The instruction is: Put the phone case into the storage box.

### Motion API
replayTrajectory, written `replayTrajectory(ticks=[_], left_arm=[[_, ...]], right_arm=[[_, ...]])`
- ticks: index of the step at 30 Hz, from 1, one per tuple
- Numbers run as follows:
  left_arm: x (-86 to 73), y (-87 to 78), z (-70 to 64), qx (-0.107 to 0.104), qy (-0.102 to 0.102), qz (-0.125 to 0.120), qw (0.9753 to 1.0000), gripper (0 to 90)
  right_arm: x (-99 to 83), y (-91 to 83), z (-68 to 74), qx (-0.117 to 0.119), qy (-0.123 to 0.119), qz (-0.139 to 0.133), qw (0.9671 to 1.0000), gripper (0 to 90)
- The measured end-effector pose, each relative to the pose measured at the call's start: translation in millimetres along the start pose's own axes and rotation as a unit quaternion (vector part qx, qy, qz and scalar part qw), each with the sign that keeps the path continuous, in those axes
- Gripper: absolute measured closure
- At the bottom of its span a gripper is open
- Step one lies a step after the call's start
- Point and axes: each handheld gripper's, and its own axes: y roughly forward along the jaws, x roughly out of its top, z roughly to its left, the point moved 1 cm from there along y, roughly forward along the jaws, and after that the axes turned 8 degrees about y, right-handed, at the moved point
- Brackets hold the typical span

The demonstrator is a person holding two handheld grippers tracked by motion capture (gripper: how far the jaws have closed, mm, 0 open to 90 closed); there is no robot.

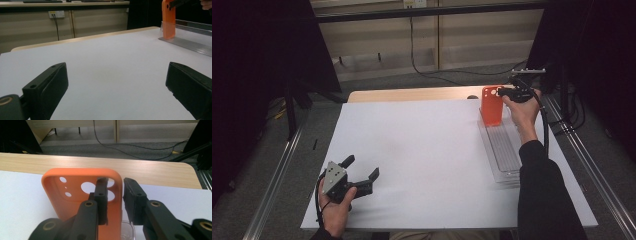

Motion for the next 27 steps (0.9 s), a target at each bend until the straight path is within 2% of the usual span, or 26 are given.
replayTrajectory(ticks=[10,26,27], left_arm=[[-0.1,-0.3,0.6,-0.002,0.0,0.0,1.0,4.3],[0.5,0.1,0.5,0.004,-0.009,-0.005,0.9999,4.3],[0.7,-0.1,1.4,0.004,-0.003,-0.003,1.0,4.2]], right_arm=[[-1.1,-0.7,-0.9,0.003,0.009,0.002,1.0,58.9],[-3.8,-8.1,1.0,0.005,0.013,-0.007,0.9999,22.5],[-4.3,-8.9,0.2,0.002,0.018,-0.011,0.9998,21.2]])
